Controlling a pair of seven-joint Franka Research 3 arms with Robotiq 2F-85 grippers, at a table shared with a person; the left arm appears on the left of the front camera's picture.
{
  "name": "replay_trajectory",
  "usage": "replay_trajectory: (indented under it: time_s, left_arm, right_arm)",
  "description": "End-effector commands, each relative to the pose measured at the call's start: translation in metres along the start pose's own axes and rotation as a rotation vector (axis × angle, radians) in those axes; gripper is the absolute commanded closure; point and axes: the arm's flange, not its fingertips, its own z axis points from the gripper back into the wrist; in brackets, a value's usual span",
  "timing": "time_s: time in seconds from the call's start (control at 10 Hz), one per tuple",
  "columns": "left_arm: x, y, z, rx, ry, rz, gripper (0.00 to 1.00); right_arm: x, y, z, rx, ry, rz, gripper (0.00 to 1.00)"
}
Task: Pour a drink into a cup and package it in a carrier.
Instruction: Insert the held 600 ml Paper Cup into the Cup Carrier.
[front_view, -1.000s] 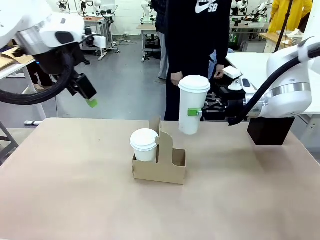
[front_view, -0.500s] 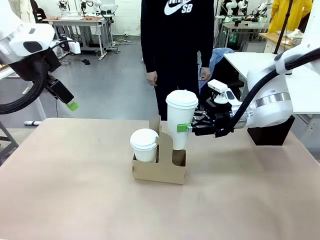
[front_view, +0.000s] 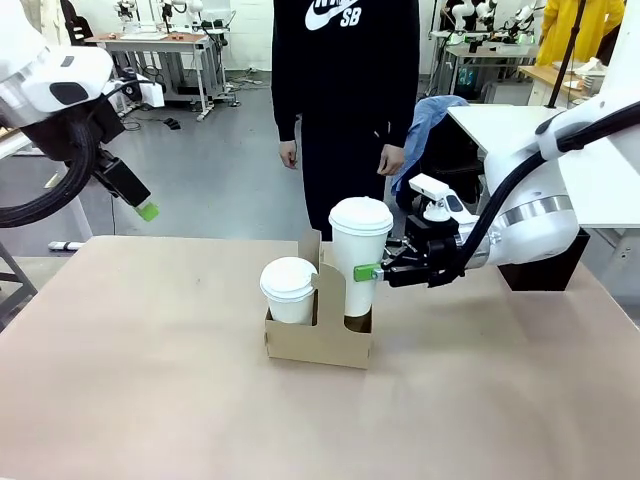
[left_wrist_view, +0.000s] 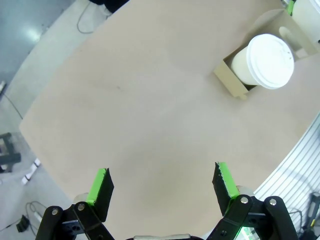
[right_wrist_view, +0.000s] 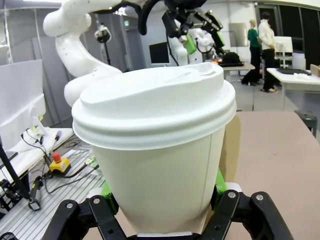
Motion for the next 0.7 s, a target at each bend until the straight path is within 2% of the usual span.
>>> replay_trajectory:
  time_s: [0.0, 0.6]
  left_arm:
    - [0.0, 0.0, 0.002, 0.0, -0.005, 0.002, 0.0]
    - [0.0, 0.0, 0.002, 0.0, -0.005, 0.002, 0.0]
  right_arm:
    - [-0.008, 0.001, -0.006, 0.046, 0.0, 0.023, 0.2]
    - [-0.043, -0.016, -0.002, 0.065, 0.011, 0.047, 0.2]
